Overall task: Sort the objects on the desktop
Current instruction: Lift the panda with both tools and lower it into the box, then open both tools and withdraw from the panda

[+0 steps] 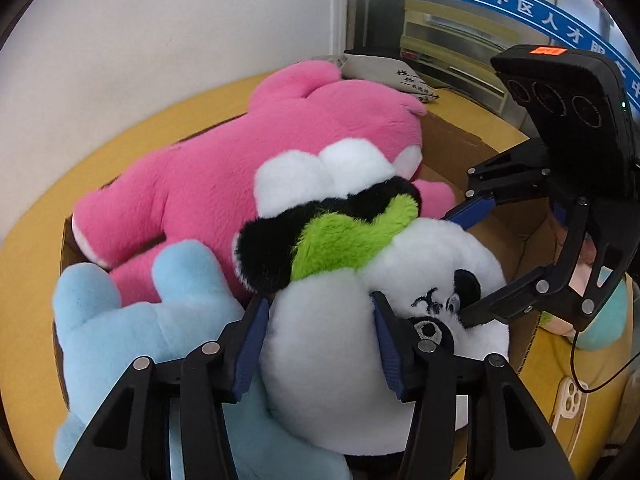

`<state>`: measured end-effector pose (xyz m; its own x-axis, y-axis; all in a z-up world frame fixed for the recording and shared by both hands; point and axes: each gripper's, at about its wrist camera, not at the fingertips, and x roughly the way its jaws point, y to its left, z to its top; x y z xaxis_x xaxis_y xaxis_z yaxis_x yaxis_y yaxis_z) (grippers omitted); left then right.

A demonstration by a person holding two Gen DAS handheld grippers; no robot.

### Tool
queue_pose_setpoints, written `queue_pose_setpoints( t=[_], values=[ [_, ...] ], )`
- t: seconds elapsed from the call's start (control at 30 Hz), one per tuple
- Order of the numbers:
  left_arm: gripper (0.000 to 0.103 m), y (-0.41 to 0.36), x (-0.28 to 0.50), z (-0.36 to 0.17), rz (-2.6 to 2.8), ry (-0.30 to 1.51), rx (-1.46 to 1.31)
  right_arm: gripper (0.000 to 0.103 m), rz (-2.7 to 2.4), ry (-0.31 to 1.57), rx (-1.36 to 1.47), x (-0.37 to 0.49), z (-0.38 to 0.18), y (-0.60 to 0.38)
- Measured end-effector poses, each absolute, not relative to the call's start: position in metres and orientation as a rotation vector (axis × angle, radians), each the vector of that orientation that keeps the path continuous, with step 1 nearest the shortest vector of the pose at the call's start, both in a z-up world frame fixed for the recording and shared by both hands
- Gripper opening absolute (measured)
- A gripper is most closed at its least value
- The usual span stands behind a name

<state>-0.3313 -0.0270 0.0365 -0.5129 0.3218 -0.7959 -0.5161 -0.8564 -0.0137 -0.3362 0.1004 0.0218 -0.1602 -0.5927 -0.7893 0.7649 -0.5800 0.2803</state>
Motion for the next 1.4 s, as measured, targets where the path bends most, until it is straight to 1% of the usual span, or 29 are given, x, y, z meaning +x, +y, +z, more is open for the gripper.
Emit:
queue_pose_setpoints(
  t=[0.17, 0.27, 0.3, 0.4, 0.43, 0.5, 0.53, 0.63, 0.7, 0.73, 0.77, 0.87, 1.0, 1.03, 1.1, 1.2, 1.4],
  values=[
    [0.056, -0.022, -0.329, 0.039, 2.363, 0.351, -1.181, 0.065, -1.909, 0.292, 1.057, -0.32, 0.048, 0.1],
    [0.057, -0.025, -0.328, 0.038, 2.366, 0.328, -1.189, 0.065, -1.944, 0.213, 1.02, -0.32, 0.064, 0.124],
    [0.057, -0.027, -0.328, 0.037, 2.369, 0.311, -1.191, 0.064, -1.959, 0.197, 1.038, -0.324, 0.062, 0.124],
    [0.057, -0.028, -0.324, 0.036, 2.39, 0.311, -1.191, 0.062, -1.96, 0.293, 1.139, -0.329, 0.03, 0.102],
    [0.058, -0.03, -0.321, 0.038, 2.398, 0.29, -1.188, 0.062, -1.958, 0.256, 1.142, -0.329, 0.027, 0.103],
    [0.066, -0.043, -0.315, 0.05, 2.42, 0.176, -1.174, 0.062, -1.979, 0.172, 1.124, -0.329, 0.034, 0.114],
    [0.073, -0.05, -0.309, 0.057, 2.437, 0.136, -1.166, 0.063, -2.006, 0.16, 1.095, -0.325, 0.043, 0.12],
    [0.074, -0.069, -0.282, 0.078, 2.49, 0.062, -1.11, 0.063, -2.082, 0.134, 0.997, -0.303, 0.075, 0.145],
    [0.079, -0.083, -0.256, 0.09, 2.506, 0.012, -1.058, 0.063, -2.105, 0.086, 0.926, -0.285, 0.096, 0.169],
    [0.084, -0.091, -0.242, 0.093, 2.516, -0.001, -1.038, 0.063, -2.131, 0.08, 0.906, -0.276, 0.105, 0.185],
    [0.087, -0.099, -0.23, 0.095, 2.529, -0.008, -1.028, 0.063, -2.159, 0.077, 0.901, -0.269, 0.11, 0.2],
    [0.087, -0.124, -0.207, 0.081, 2.546, -0.048, -1.072, 0.063, -2.244, 0.055, 1.005, -0.271, 0.096, 0.238],
    [0.087, -0.146, -0.194, 0.047, 2.565, -0.108, -1.187, 0.063, -2.324, 0.061, 1.237, -0.289, 0.038, 0.259],
    [0.087, -0.148, -0.191, 0.041, 2.565, -0.118, -1.195, 0.065, -2.335, 0.062, 1.277, -0.289, 0.025, 0.263],
    [0.086, -0.147, -0.184, 0.037, 2.579, -0.101, -1.183, 0.065, -2.347, 0.034, 1.263, -0.283, 0.02, 0.265],
    [0.086, -0.146, -0.182, 0.037, 2.592, -0.109, -1.191, 0.063, -2.352, 0.01, 1.348, -0.278, 0.016, 0.27],
    [0.086, -0.149, -0.171, 0.032, 2.589, -0.087, -1.214, 0.063, -2.347, -0.077, 1.385, -0.26, 0.003, 0.277]
  ],
)
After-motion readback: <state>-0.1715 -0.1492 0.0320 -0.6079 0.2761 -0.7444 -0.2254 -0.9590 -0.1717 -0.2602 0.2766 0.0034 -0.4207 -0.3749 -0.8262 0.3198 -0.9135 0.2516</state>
